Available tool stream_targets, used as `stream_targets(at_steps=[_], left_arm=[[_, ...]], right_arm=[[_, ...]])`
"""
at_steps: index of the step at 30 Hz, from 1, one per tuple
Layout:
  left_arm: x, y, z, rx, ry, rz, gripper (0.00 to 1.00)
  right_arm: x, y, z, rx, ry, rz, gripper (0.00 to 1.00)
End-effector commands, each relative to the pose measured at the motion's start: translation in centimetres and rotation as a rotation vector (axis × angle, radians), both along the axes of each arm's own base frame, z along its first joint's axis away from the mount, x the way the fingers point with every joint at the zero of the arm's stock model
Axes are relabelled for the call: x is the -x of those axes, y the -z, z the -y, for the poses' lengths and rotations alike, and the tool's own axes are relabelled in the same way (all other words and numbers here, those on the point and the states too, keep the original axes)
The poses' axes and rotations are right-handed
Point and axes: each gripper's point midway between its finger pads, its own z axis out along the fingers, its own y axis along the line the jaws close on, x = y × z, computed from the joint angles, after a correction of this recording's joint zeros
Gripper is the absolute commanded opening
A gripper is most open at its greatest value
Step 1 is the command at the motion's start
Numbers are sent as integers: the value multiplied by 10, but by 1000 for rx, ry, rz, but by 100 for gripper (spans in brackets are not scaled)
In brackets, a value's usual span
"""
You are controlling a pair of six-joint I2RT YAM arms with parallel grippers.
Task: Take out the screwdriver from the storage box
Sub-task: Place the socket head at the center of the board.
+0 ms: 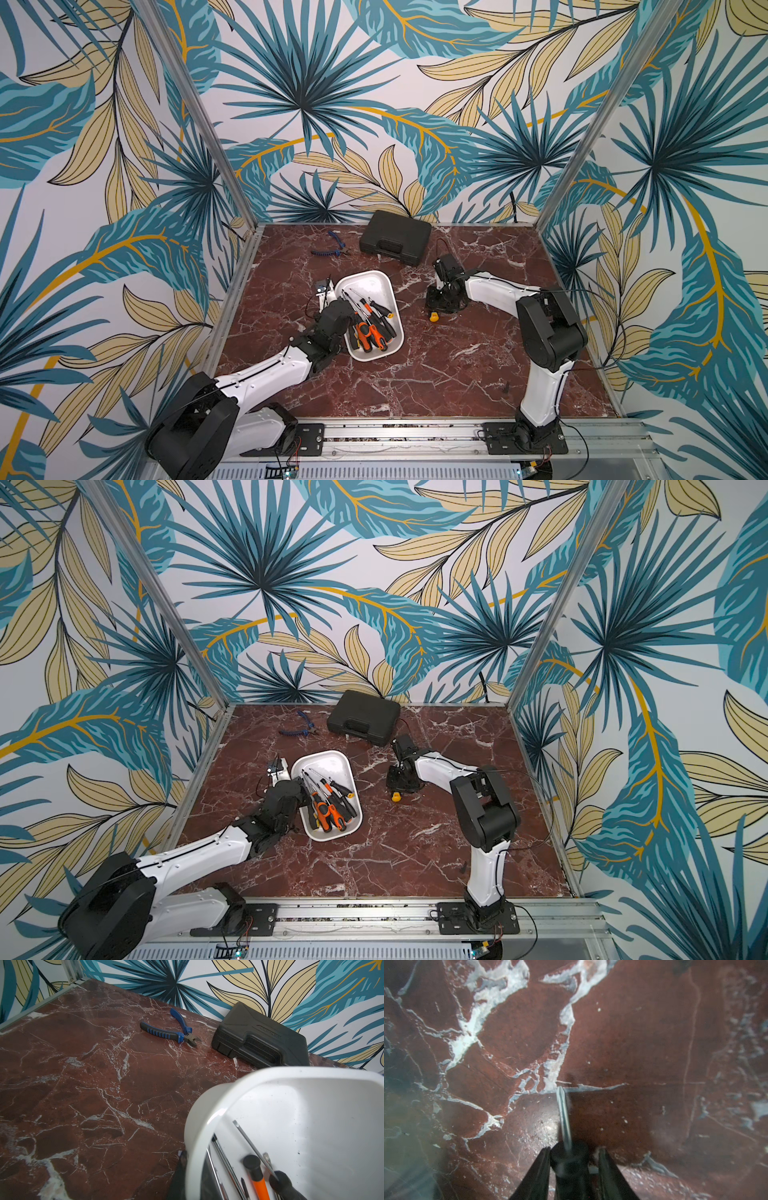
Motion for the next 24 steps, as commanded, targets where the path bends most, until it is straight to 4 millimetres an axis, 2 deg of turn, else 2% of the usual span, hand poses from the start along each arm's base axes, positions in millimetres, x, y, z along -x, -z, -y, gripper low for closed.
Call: stream_targets(at_steps=[1, 3, 6, 9, 13, 16, 18, 21, 24], left_arm=[[-12, -29, 11, 59, 9, 82, 0], [-12, -29, 11, 59, 9, 83, 0], [-12, -30, 12, 59, 10, 83, 0], [-12, -30, 11, 68, 5, 88, 0], [-13, -31, 11, 67, 4, 90, 0], [-13, -31, 11, 66, 1, 92, 0], [-13, -31, 11, 67, -1, 92, 0], [-13, -30, 11, 68, -3, 88, 0], [-13, -27, 11, 65, -4, 83, 0]], right_arm=[[6, 0, 2, 8, 0, -25, 41], [5, -9, 2, 8, -2, -12, 43], [3, -34, 4, 10, -17, 23, 45], [2, -65, 7, 26, -41, 85, 46], [9, -111, -3, 60, -152, 203, 47], [20, -137, -26, 65, -268, 290, 46], [29, -146, -47, 65, -352, 337, 42], [38, -149, -78, 68, -457, 389, 36], [38, -147, -100, 71, -496, 419, 30]])
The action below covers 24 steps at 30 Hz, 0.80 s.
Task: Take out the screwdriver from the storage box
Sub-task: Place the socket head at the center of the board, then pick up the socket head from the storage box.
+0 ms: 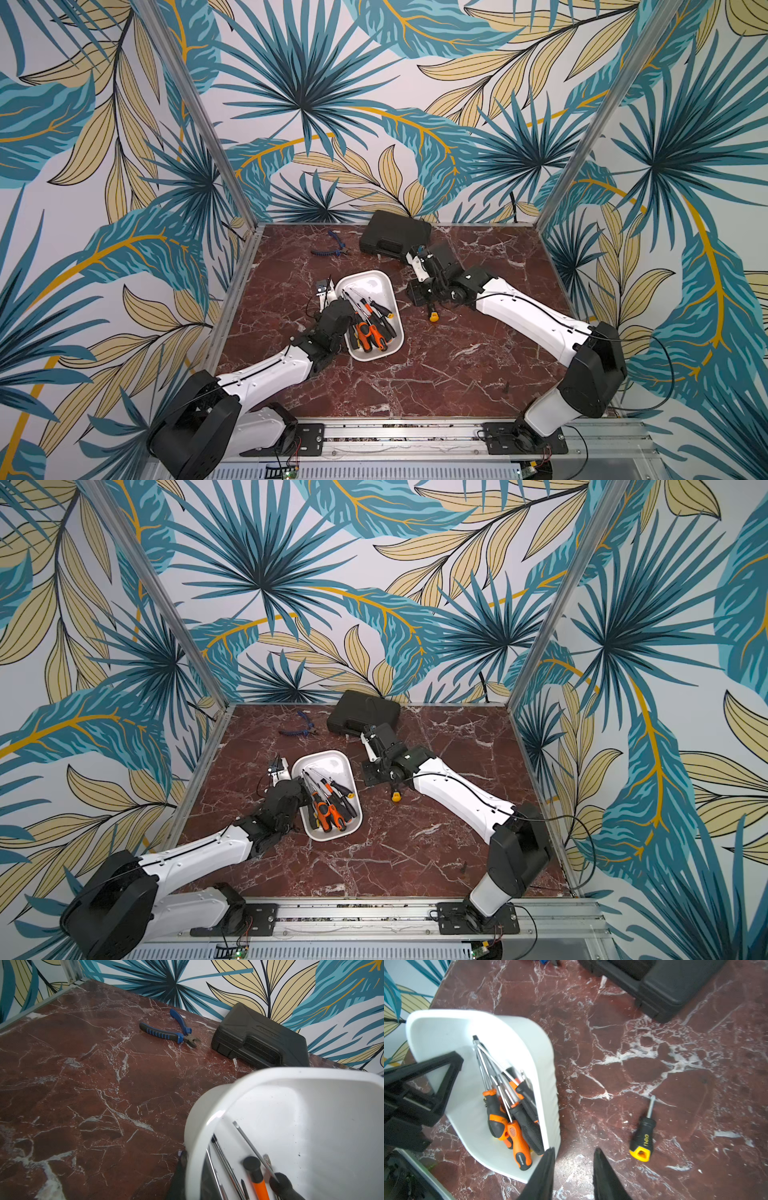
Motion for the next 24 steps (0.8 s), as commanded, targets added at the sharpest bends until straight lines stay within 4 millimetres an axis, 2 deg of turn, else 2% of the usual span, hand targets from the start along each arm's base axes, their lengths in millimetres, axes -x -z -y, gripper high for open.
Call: stream_targets(at_steps=[1, 7, 9, 12, 16, 20, 24], left_arm=[[-11, -28, 9, 62, -4, 79, 0], [-12, -28, 10, 60, -3, 80, 0], [-12, -28, 11, 63, 0, 80, 0], [-12, -29, 12, 66, 5, 81, 0], [-12, -32, 12, 64, 6, 83, 0], [-12, -33, 10, 57, 0, 80, 0], [-11, -33, 8, 54, -8, 83, 0]], right_arm=[[-6, 9, -18, 44, -66, 52, 30], [-5, 22, -61, 64, -194, 72, 29], [-6, 27, -68, 85, -220, 83, 30], [2, 33, -84, 105, -271, 103, 30], [1, 38, -89, 128, -282, 111, 30], [4, 27, -92, 119, -285, 147, 30], [3, 18, -84, 144, -262, 165, 30]])
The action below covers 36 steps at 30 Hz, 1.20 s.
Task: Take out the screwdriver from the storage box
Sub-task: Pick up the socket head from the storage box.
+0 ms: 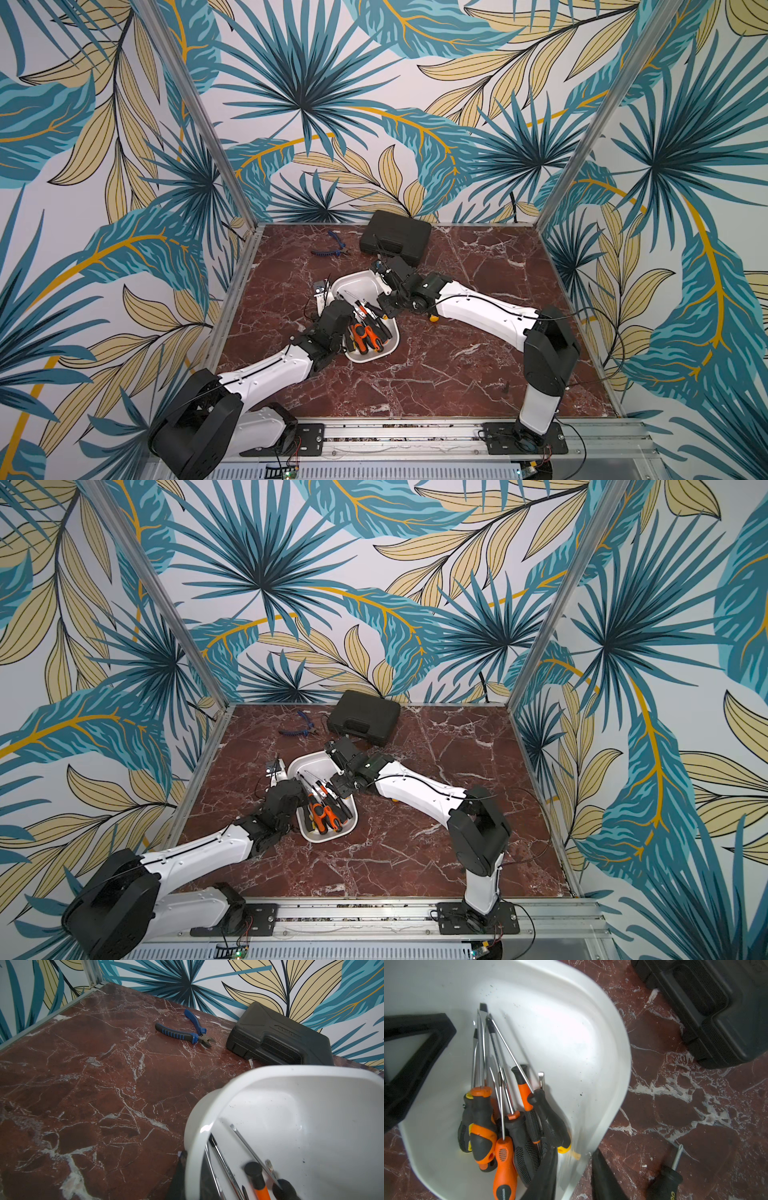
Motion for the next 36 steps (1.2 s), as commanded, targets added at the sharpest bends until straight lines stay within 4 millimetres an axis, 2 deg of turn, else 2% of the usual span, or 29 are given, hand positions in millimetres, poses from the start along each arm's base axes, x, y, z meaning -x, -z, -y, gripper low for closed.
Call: stream_targets(at_steps=[1, 11, 16, 19, 26, 33, 36], left_arm=[[-12, -40, 21, 94, 46, 103, 0], [-12, -40, 18, 91, 28, 108, 0], [-12, -40, 16, 88, 21, 112, 0], [-12, -41, 17, 89, 24, 116, 0], [-12, -40, 18, 91, 30, 111, 0], [-12, -41, 18, 93, 32, 111, 0], [-11, -39, 18, 93, 32, 107, 0]], right_arm=[[9, -21, -17, -47, -60, 38, 30], [16, -45, 2, -20, -43, 63, 30], [23, -53, 0, -39, -82, 53, 30], [26, -44, -9, -48, -124, 30, 30], [22, -7, -35, -54, -176, -21, 30], [6, 23, -37, 19, -138, -19, 30], [-1, 29, -33, 53, -113, 0, 35]])
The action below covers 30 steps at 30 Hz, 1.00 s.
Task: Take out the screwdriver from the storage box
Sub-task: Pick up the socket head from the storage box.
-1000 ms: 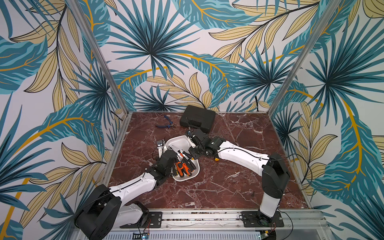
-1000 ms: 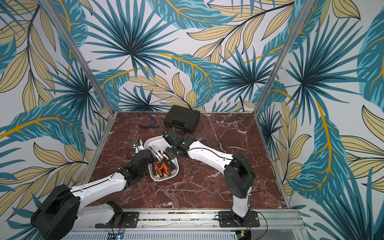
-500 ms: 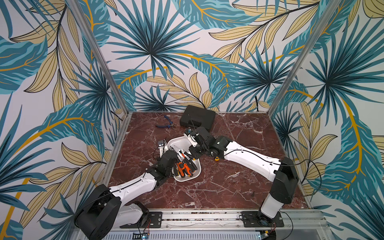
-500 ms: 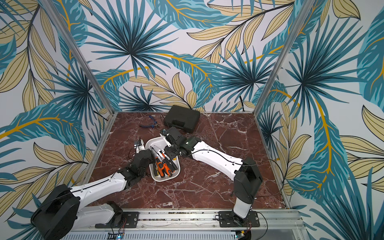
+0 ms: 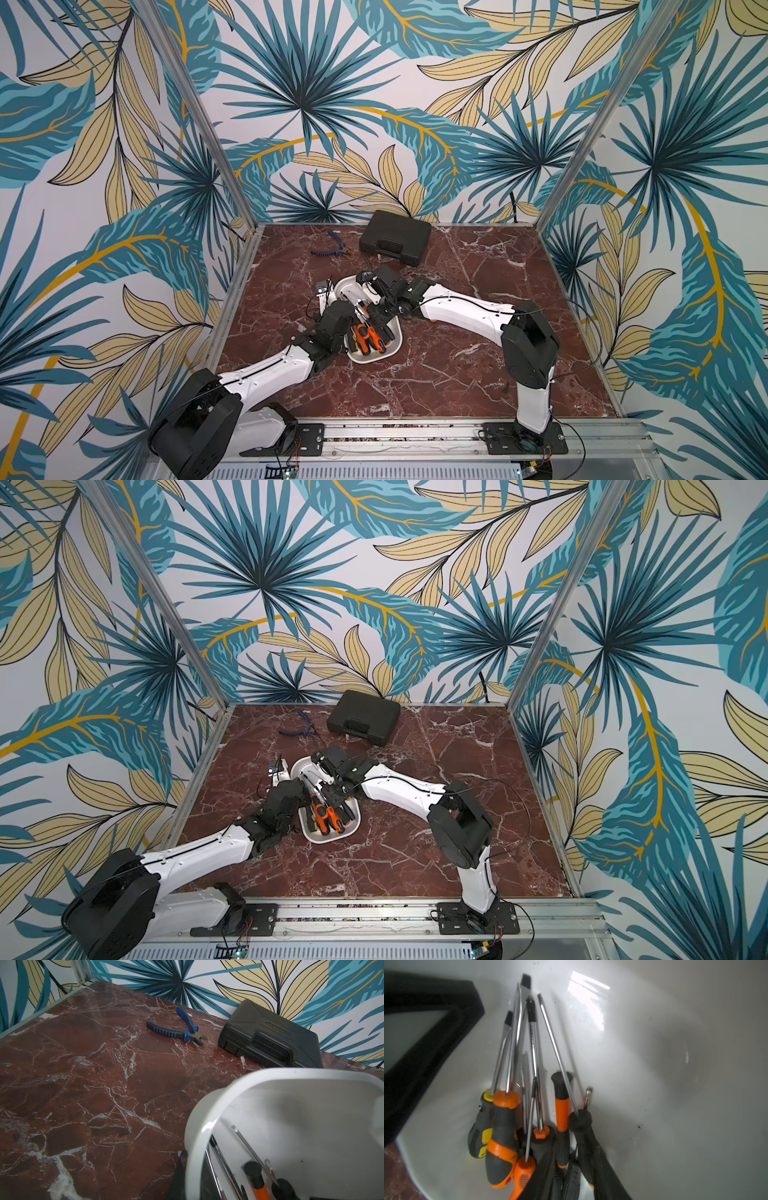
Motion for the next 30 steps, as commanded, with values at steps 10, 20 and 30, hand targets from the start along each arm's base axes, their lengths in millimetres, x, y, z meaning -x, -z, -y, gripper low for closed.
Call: stream_targets(at_steps=[10, 20, 30], left_arm=[[-9, -34, 7, 91, -9, 102, 0], [-8, -33, 6, 88, -12, 102, 0], [-8, -33, 6, 90, -13, 102, 0]], right_arm=[[-15, 4, -6, 31, 4, 57, 35], [-14, 23, -9, 39, 6, 25, 31], [-15, 17, -5, 47, 17, 39, 15]])
